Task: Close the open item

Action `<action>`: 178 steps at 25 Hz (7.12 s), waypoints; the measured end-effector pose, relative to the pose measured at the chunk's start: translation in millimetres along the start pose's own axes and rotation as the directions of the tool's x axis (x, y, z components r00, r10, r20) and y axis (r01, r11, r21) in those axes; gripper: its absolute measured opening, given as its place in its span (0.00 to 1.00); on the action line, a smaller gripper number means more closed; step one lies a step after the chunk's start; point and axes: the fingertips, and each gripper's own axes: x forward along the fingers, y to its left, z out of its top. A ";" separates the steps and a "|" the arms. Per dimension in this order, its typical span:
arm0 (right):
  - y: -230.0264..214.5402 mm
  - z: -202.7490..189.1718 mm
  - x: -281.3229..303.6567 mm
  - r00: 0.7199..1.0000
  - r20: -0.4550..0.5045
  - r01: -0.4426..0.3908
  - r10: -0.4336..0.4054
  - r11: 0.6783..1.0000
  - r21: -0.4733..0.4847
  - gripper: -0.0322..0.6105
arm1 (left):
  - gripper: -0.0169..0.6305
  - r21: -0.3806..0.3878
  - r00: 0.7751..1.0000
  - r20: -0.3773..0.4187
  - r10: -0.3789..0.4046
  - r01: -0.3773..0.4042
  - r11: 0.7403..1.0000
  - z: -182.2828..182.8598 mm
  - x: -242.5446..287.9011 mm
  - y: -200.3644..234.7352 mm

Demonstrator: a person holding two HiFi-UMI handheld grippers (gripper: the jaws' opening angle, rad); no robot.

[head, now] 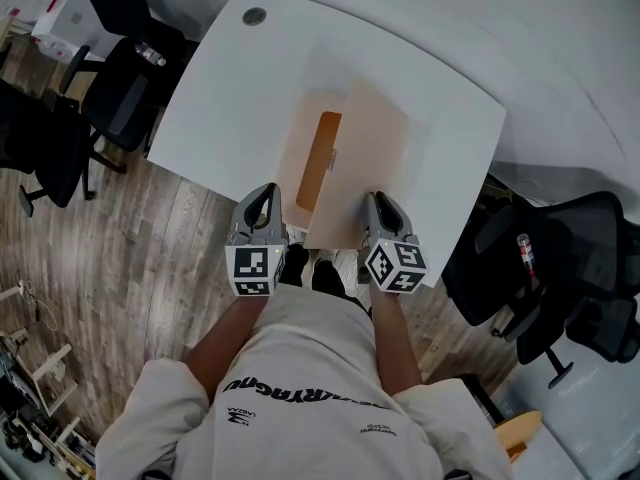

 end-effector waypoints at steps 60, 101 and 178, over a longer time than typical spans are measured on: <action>25.9 -32.7 51.7 0.974 -0.227 0.004 -0.020 0.997 -0.071 0.17 | 0.03 -0.399 0.891 -0.340 -0.300 0.152 0.904 -92.0 79.9 46.4; 35.8 -52.2 70.7 0.935 -0.355 -0.058 0.015 0.992 -0.111 0.18 | 0.03 -0.408 0.885 -0.341 -0.316 0.164 0.898 -96.9 86.5 46.4; 48.8 24.1 5.6 0.989 -0.137 -0.081 0.049 0.969 -0.233 0.05 | 0.02 -0.228 0.970 -0.165 -0.177 0.137 0.964 -11.7 27.7 1.1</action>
